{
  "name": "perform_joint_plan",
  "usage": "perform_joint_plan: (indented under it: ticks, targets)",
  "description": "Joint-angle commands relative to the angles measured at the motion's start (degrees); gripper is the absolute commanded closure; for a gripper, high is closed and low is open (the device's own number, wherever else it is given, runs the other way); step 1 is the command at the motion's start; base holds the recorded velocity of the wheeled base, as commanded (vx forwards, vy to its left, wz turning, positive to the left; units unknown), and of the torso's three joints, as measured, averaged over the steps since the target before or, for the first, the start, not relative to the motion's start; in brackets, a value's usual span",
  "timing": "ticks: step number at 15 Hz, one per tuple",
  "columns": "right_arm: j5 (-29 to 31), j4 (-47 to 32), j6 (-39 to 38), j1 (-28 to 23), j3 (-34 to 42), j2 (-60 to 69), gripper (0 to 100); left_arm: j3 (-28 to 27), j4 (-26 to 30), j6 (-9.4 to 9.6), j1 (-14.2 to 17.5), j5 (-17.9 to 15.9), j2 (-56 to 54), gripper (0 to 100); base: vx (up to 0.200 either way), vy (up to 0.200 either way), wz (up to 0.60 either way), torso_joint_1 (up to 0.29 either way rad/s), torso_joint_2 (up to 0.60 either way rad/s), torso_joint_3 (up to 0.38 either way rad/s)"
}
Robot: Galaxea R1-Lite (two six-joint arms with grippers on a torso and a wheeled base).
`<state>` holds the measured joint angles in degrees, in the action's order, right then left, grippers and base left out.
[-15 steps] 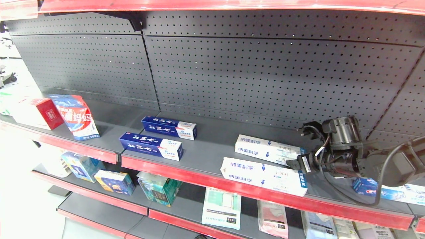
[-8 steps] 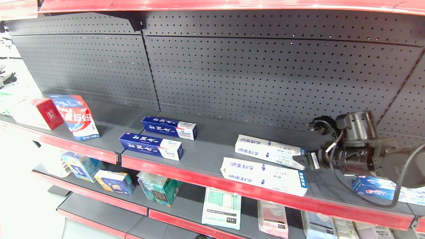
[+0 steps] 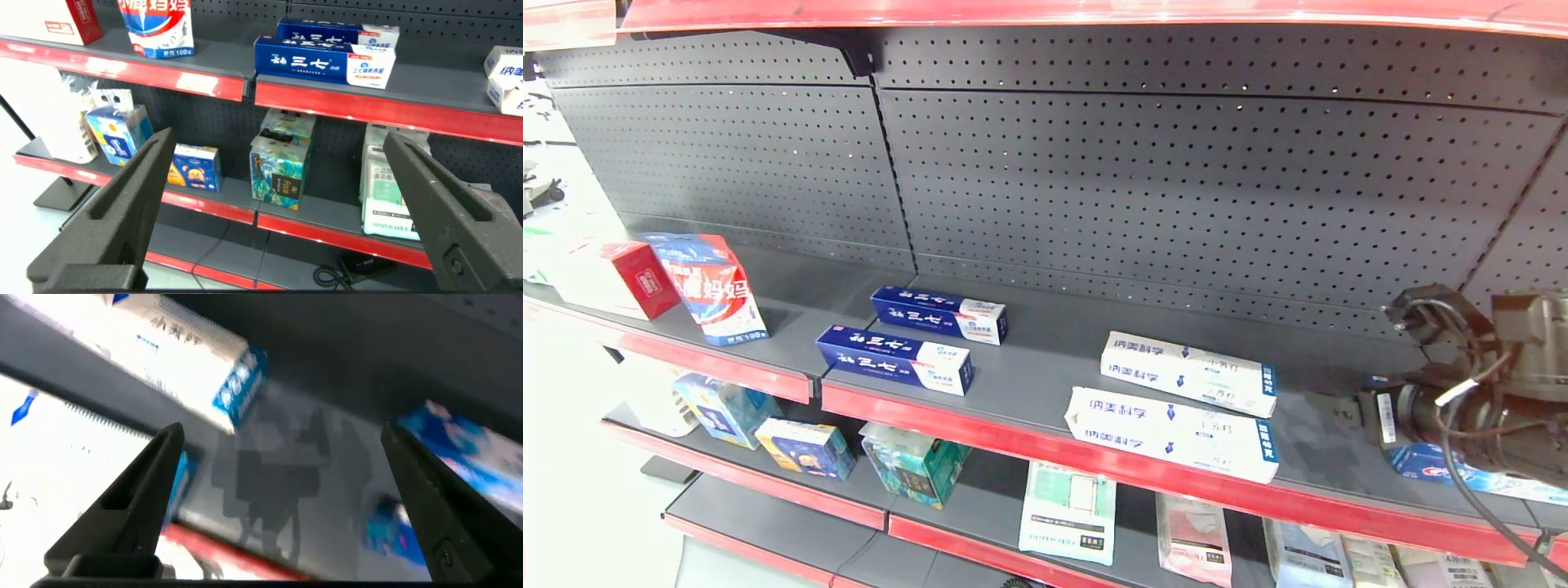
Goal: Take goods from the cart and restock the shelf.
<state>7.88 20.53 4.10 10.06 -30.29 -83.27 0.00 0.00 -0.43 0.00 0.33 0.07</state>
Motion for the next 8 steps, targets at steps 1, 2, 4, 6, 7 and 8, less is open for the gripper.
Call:
perform_joint_plan:
  ticks: [1,2,4,6,7,8]
  targets:
    - [-0.9,0.0,-0.1,-1.8,5.8,10.3,0,0.0,0.0,-0.01,0.0,0.0,0.0,0,0.000,0.000,0.00,0.000,0.00,0.000]
    - [-2.9,0.0,0.2,-3.7,8.9,15.3,0,0.0,0.0,-0.01,0.0,0.0,0.0,0,0.000,0.000,0.00,0.000,0.00,0.000]
    - [-9.2,0.0,4.3,-8.6,15.6,25.4,0,0.0,0.0,-0.01,0.0,0.0,0.0,0,0.000,0.000,0.00,0.000,0.00,0.000]
    - [-10.2,-0.1,11.4,-15.3,22.5,36.9,0,0.0,0.0,-0.01,0.0,0.0,0.0,0,0.000,0.000,0.00,0.000,0.00,0.000]
    - [-11.0,-1.5,10.1,-14.5,24.1,41.8,0,0.0,0.0,-0.01,0.0,0.0,0.0,0,0.000,0.000,0.00,0.000,0.00,0.000]
    - [-13.9,-3.3,5.9,-12.1,25.6,47.2,0,0.0,0.0,-0.01,0.0,0.0,0.0,0,0.000,0.000,0.00,0.000,0.00,0.000]
